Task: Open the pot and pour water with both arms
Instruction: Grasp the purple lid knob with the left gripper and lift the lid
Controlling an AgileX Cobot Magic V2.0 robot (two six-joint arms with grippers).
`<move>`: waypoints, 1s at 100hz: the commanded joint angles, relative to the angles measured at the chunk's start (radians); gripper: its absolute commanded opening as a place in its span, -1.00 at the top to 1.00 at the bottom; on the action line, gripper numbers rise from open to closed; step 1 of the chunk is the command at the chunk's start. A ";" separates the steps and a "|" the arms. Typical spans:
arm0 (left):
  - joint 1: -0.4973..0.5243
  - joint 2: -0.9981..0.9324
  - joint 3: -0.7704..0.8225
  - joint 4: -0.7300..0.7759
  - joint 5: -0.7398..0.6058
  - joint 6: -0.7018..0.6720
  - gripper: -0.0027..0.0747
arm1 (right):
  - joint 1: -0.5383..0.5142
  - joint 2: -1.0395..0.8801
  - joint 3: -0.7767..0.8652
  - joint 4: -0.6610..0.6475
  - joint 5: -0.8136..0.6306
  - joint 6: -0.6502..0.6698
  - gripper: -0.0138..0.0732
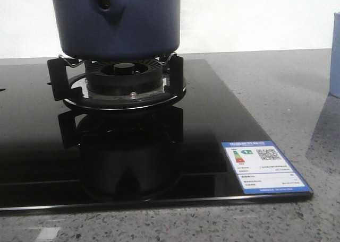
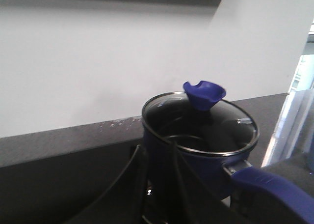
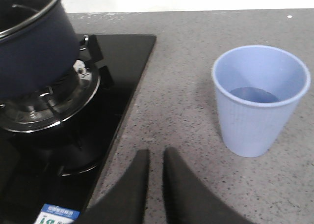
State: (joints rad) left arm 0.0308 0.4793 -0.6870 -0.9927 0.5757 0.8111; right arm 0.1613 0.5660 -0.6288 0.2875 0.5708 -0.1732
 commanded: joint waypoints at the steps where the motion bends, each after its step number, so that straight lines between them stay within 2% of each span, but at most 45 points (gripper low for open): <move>1: -0.019 0.041 -0.035 -0.183 -0.047 0.133 0.25 | 0.020 0.010 -0.038 0.014 -0.078 -0.016 0.08; 11: -0.086 0.080 -0.035 -0.214 -0.056 0.197 -0.23 | 0.020 0.010 -0.038 0.014 -0.079 -0.016 -0.42; 18: -0.135 0.105 -0.035 -0.212 -0.066 0.244 -0.38 | 0.020 0.010 -0.038 0.014 -0.079 -0.016 -0.56; 38: -0.211 0.205 -0.035 -0.229 -0.119 0.274 -0.30 | 0.020 0.010 -0.038 0.014 -0.079 -0.016 -0.55; 48: -0.229 0.279 -0.035 -0.305 -0.125 0.328 -0.30 | 0.020 0.010 -0.038 0.014 -0.079 -0.016 -0.55; 69: -0.240 0.437 -0.037 -0.664 -0.111 0.655 -0.33 | 0.020 0.010 -0.038 0.017 -0.079 -0.016 -0.55; 77: -0.240 0.499 -0.065 -0.734 -0.054 0.749 -0.38 | 0.020 0.010 -0.038 0.017 -0.077 -0.016 -0.55; 85: -0.240 0.555 -0.108 -0.748 -0.004 0.770 -0.46 | 0.020 0.010 -0.038 0.017 -0.077 -0.016 -0.55; 100: -0.240 0.660 -0.198 -0.748 0.025 0.770 -0.47 | 0.020 0.010 -0.038 0.017 -0.075 -0.016 -0.55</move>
State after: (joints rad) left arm -0.2014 1.1014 -0.8053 -1.6822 0.5542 1.5695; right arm 0.1796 0.5660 -0.6288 0.2919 0.5653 -0.1773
